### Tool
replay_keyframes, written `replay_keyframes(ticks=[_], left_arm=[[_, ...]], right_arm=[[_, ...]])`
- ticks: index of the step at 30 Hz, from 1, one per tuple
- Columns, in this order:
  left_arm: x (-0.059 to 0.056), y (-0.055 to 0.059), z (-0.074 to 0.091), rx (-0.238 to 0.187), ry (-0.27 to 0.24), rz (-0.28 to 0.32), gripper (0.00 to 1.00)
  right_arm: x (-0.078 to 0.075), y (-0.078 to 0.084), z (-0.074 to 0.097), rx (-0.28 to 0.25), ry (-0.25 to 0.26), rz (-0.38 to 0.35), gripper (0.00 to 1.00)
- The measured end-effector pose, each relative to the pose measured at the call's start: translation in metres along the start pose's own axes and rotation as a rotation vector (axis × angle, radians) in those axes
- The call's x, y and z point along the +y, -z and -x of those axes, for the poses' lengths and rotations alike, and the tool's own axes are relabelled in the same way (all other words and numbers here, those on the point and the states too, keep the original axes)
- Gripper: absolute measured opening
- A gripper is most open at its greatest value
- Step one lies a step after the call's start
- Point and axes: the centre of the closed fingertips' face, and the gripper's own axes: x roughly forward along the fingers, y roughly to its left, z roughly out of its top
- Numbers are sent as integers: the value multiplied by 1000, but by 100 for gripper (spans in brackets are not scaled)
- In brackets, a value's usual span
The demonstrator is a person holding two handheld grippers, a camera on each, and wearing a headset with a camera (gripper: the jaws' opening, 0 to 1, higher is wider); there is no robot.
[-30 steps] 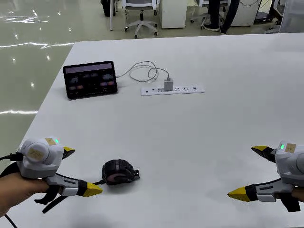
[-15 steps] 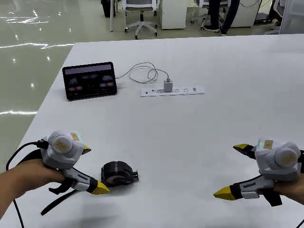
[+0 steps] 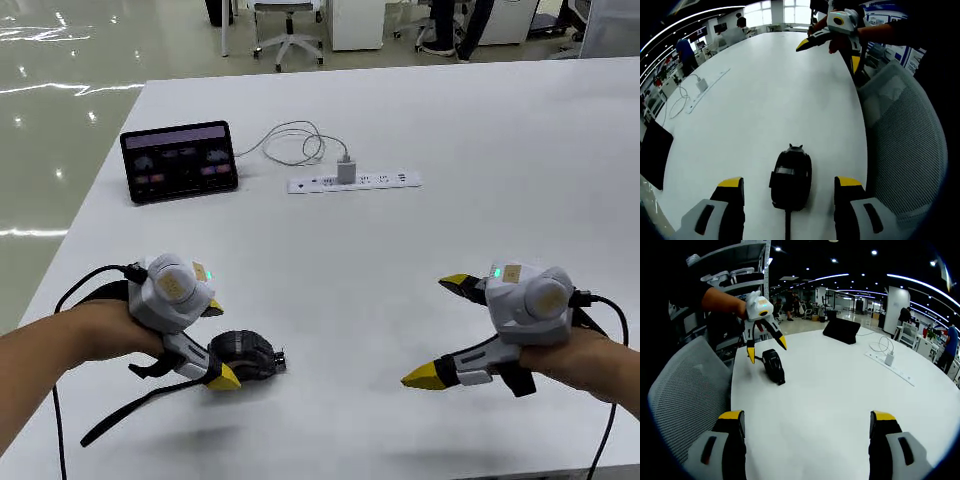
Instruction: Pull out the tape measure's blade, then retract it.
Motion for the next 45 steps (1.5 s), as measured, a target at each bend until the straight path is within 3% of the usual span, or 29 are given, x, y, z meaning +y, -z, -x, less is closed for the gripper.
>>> replay_keyframes(ticks=[2,5,10,14,16,17,18,23,26,31,35,42,45], left_arm=[[1,1,-4,24,8,-20,68],[-1,0,-10,54,33,-54,65],[0,5,-17,115,42,-118,53],[-5,6,-22,132,76,-150,49],[-3,10,-24,166,66,-241,39],[-10,14,-25,184,102,-216,36],[-9,11,-28,171,87,-231,35],[-6,11,-28,201,86,-299,34],[-7,11,-27,203,79,-304,34],[-11,12,-27,203,77,-377,33],[-12,12,-28,208,55,-396,33],[-12,11,-29,178,41,-354,33],[-12,10,-29,171,48,-343,32]], right_arm=[[3,-1,-7,6,-14,-14,96],[10,-4,-18,2,-40,27,93],[18,-3,-29,38,-82,50,94],[20,-3,-32,48,-94,62,94],[20,-5,-35,42,-93,62,94],[20,-6,-36,42,-95,63,93],[21,-6,-38,45,-97,60,93],[24,-9,-44,44,-112,51,91],[28,-12,-50,42,-124,66,91],[37,-11,-60,56,-161,102,88],[41,-9,-69,74,-173,128,86],[49,-7,-87,103,-192,121,78],[57,-1,-97,138,-216,160,75]])
